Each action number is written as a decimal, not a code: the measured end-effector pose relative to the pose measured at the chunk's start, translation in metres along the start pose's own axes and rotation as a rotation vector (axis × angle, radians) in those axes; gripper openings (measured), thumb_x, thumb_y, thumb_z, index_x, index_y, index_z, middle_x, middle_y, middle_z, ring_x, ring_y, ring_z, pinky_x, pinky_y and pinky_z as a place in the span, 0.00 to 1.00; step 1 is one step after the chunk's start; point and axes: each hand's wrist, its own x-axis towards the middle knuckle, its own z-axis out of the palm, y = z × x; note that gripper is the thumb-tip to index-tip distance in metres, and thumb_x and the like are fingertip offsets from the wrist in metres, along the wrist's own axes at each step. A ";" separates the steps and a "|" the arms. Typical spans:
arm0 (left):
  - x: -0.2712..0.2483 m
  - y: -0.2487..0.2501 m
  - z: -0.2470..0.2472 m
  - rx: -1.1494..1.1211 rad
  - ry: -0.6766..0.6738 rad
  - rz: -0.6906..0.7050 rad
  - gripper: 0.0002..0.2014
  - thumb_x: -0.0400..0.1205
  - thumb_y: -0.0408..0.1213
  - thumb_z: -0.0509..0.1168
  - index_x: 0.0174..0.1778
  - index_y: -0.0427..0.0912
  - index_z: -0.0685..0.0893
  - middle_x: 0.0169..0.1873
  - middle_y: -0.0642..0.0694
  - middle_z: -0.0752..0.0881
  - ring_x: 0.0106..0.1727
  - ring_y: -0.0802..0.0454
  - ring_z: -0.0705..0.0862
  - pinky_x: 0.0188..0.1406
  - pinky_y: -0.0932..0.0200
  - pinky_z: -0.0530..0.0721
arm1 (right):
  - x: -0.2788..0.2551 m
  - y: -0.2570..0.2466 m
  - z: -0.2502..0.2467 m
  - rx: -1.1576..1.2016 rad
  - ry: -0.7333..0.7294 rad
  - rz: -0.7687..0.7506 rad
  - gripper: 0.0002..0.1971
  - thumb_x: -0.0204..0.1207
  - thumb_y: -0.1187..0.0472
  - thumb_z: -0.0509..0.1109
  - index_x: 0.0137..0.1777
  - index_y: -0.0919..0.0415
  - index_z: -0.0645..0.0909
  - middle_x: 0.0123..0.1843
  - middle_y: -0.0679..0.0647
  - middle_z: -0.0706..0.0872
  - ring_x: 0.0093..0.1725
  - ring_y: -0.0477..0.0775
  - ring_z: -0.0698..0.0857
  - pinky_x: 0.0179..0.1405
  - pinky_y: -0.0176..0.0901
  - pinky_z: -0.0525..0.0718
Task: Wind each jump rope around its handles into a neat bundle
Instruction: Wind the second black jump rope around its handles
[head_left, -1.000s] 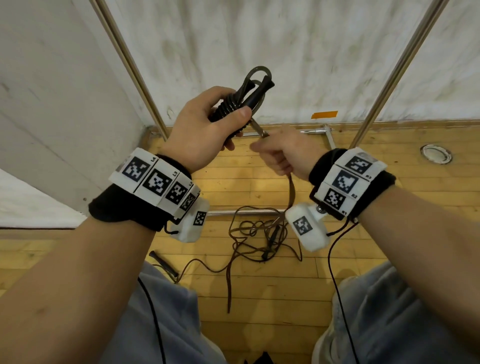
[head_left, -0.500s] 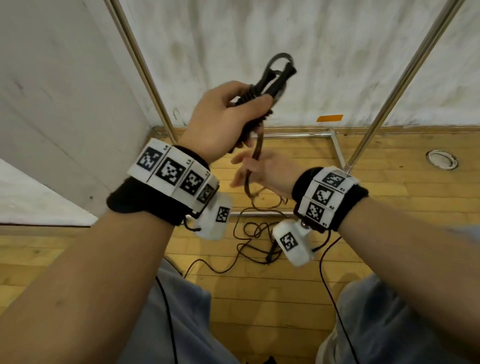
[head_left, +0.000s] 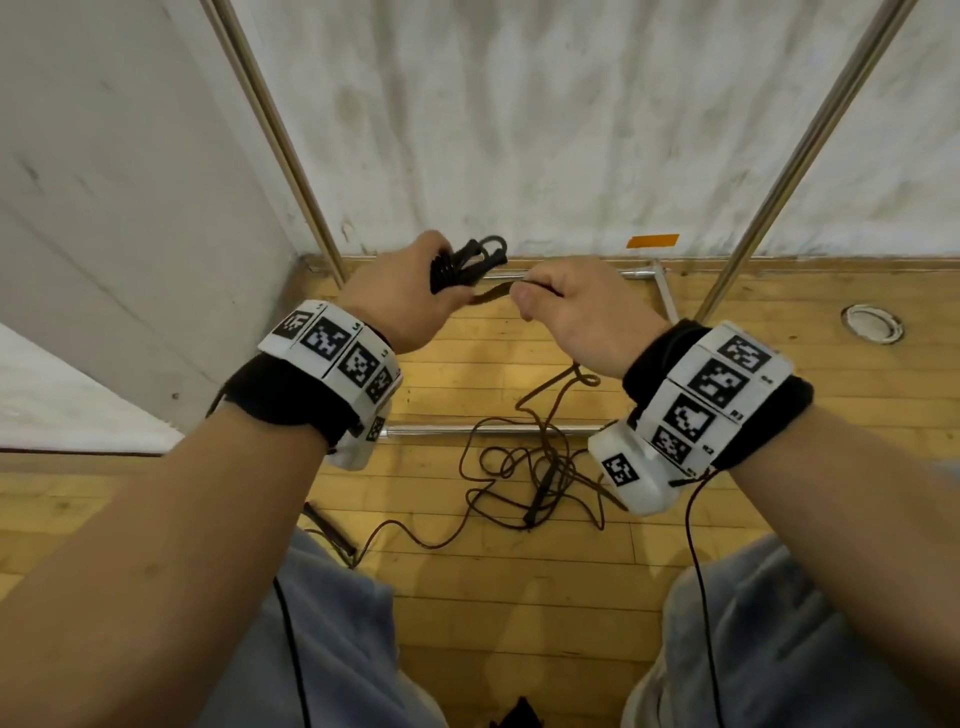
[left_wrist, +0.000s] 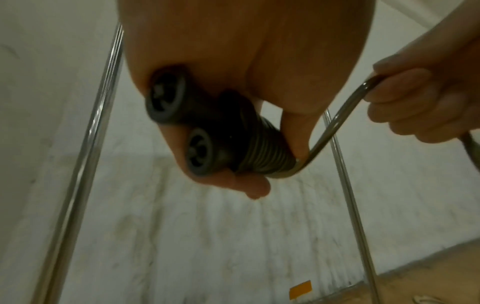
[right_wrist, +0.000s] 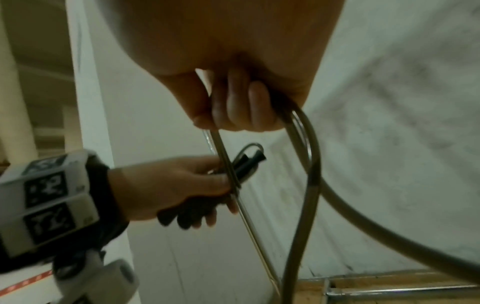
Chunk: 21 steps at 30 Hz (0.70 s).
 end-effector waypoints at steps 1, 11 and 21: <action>-0.001 0.004 0.003 -0.013 -0.052 0.030 0.21 0.80 0.53 0.66 0.67 0.52 0.72 0.56 0.46 0.86 0.45 0.49 0.81 0.44 0.53 0.81 | 0.001 0.000 -0.004 0.000 0.018 0.000 0.18 0.83 0.56 0.60 0.30 0.53 0.74 0.20 0.44 0.68 0.17 0.37 0.70 0.18 0.27 0.66; -0.016 0.044 0.020 0.049 -0.233 0.268 0.10 0.78 0.50 0.69 0.51 0.59 0.76 0.38 0.60 0.79 0.42 0.56 0.80 0.33 0.60 0.72 | 0.008 0.014 -0.021 -0.184 0.214 0.042 0.19 0.83 0.51 0.58 0.38 0.60 0.81 0.27 0.46 0.74 0.26 0.44 0.72 0.28 0.24 0.70; -0.030 0.052 0.024 0.008 -0.052 0.324 0.16 0.73 0.62 0.67 0.41 0.54 0.80 0.31 0.56 0.83 0.35 0.53 0.83 0.32 0.54 0.82 | 0.013 0.018 -0.019 -0.117 0.216 0.139 0.23 0.83 0.49 0.59 0.39 0.67 0.83 0.23 0.49 0.71 0.22 0.45 0.70 0.18 0.24 0.68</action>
